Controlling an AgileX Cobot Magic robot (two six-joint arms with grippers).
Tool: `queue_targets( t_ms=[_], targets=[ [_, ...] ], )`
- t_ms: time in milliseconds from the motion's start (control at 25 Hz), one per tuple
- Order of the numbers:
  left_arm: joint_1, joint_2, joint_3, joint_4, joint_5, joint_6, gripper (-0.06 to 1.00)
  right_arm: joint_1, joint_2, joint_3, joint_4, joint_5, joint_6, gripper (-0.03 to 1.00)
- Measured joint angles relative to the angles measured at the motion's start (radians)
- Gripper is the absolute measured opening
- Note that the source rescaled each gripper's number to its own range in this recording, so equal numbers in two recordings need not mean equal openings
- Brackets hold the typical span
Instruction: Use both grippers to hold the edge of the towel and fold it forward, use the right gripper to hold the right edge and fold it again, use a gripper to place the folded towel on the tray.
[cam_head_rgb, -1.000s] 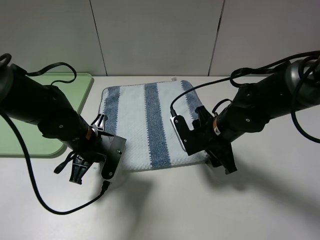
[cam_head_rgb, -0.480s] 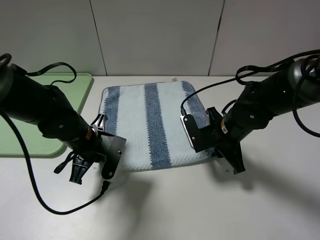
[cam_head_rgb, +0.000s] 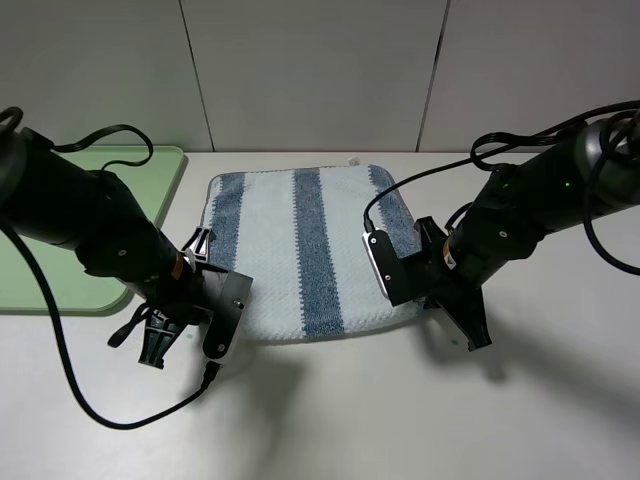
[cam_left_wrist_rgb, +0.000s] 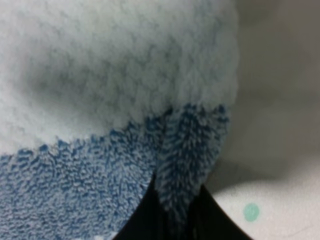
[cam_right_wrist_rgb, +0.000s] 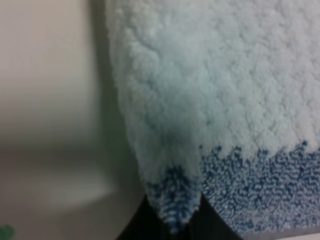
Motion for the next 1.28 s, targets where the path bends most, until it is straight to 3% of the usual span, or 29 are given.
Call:
queue_targets(
  t_ms=[480,1280],
  targets=[
    [0.0,-0.014,0.001,0.0,0.035,0.0,0.01,0.0,-0.027,0.001,0.026,0.01,0.0,0.0],
    [-0.007,-0.292,-0.002,-0.006,0.225,0.0,0.0,0.0,-0.269,0.022,0.164,0.206,0.0,0.0]
  ],
)
